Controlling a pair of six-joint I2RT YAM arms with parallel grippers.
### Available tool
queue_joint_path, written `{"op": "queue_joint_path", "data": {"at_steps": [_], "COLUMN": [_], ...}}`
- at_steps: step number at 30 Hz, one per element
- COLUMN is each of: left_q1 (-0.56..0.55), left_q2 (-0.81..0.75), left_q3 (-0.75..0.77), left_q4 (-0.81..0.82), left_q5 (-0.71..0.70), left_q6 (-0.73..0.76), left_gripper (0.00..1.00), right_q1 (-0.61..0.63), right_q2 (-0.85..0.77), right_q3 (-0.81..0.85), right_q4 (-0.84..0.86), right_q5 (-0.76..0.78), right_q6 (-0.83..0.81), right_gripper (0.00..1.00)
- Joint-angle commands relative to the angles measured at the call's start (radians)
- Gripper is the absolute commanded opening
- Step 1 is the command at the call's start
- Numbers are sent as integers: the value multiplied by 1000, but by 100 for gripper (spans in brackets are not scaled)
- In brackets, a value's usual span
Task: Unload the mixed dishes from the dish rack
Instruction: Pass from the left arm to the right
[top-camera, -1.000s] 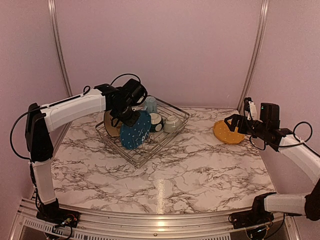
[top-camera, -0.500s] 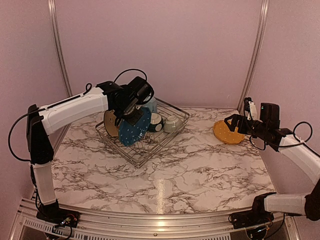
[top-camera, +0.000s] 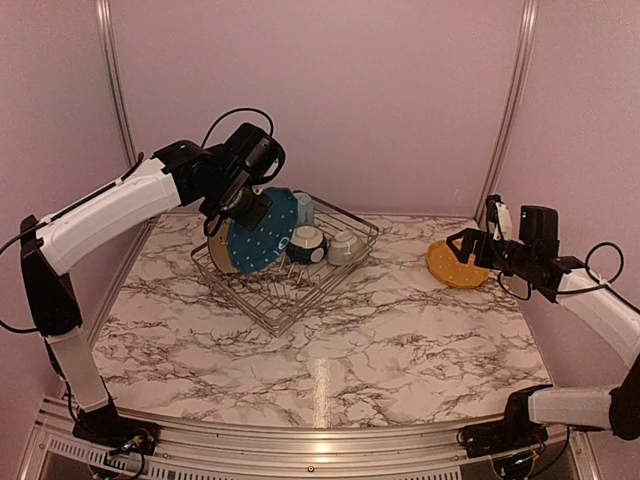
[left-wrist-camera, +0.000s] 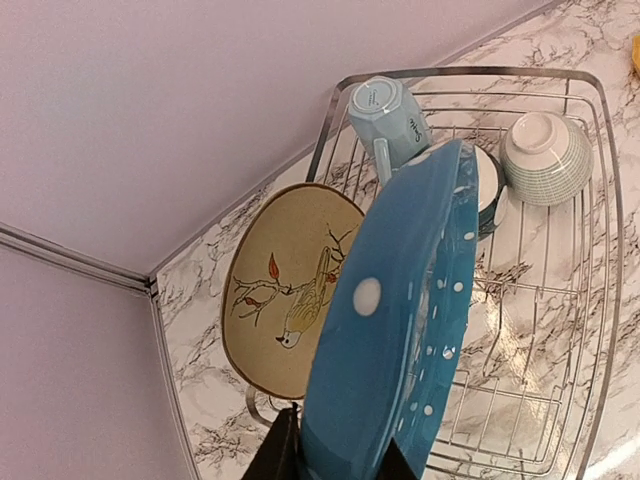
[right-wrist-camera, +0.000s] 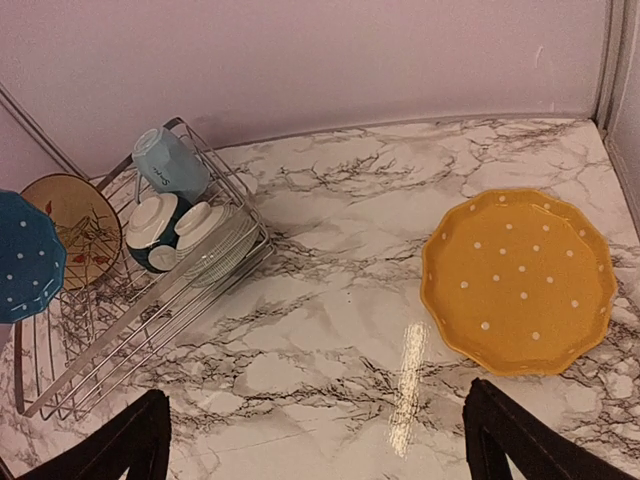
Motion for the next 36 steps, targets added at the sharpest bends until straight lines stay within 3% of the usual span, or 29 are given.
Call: {"op": "queue_joint_path", "data": {"at_steps": [1, 4, 11, 16, 19, 24, 28, 36], "left_q1": [11, 45, 222, 327, 364, 369, 367, 359], "left_q2": [-119, -170, -309, -398, -437, -446, -435, -430], "left_q3": [40, 1, -188, -386, -495, -597, -663, -713], "left_q4": [107, 145, 307, 491, 620, 747, 828, 840], "left_q5": [9, 80, 488, 760, 876, 968, 1028, 1064], "left_q6": [-76, -131, -277, -399, -488, -571, -618, -613], "left_gripper": [0, 0, 0, 0, 0, 0, 0, 0], "right_q1": [7, 13, 38, 140, 203, 361, 451, 551], "right_q2": [18, 18, 42, 96, 141, 237, 385, 601], "right_q3": [0, 1, 25, 95, 115, 153, 224, 352], "right_q4": [25, 30, 52, 27, 79, 240, 358, 439], "right_q5": [-40, -49, -114, -24, -49, -107, -225, -325], "right_q6": [21, 29, 71, 116, 186, 316, 442, 513], "right_gripper": [98, 98, 98, 99, 98, 98, 91, 85]}}
